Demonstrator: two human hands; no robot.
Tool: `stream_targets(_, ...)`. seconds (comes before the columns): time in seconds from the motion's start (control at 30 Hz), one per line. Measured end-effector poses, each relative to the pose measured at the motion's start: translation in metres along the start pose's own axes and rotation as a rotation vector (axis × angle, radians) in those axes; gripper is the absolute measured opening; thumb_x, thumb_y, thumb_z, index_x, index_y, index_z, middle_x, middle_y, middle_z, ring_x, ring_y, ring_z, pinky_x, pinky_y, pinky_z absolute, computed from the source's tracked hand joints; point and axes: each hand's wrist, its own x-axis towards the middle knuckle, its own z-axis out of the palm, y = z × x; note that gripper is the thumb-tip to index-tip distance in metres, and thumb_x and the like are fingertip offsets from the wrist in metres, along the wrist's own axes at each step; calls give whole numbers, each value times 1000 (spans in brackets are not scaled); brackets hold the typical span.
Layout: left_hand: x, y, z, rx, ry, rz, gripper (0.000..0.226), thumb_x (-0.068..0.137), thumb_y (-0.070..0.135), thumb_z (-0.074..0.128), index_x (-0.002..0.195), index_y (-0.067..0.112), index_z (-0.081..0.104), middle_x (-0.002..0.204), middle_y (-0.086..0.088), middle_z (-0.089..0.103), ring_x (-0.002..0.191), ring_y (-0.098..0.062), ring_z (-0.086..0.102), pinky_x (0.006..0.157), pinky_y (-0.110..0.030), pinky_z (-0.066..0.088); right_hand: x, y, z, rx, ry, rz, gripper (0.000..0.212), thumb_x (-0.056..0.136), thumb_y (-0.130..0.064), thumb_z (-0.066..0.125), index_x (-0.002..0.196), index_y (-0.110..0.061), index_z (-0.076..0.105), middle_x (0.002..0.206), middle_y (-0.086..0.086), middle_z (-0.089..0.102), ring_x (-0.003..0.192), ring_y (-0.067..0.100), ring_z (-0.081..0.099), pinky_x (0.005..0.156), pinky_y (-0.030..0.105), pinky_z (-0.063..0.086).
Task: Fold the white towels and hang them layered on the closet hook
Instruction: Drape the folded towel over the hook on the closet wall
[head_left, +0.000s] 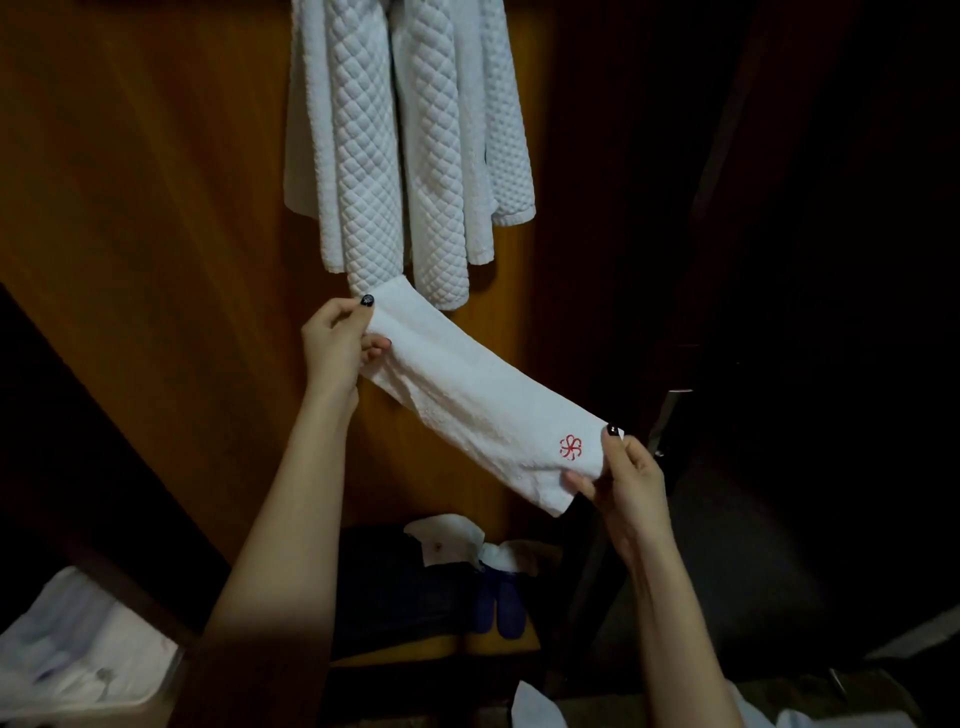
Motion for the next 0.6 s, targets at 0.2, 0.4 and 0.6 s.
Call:
stream_targets(0.2,0,4,1,-2,4,4,16,96,13,57,80,16,59,68,-3,57,46,-4,57,49,-18,43,5,8,-4,-43,-149,124,20,90,-1,62,107,8,68,102,17,74,97,25,72,72,23,58)
stream_targets(0.4,-1,3,-4,-30,7,-10,15,95,16,59,81,17,62,66,0,58,46,-4,55,51,-18,42,4,12,1,28,-116,10,20,100,-15,52,115,-9,64,107,7,74,98,22,72,73,35,60)
stream_targets(0.6,-10,1,-6,174,-135,49,17,98,14,53,82,20,55,71,-1,61,52,-5,62,46,-14,45,0,13,-1,-25,53,12,18,101,-22,52,108,-13,65,104,8,73,97,23,70,77,43,61)
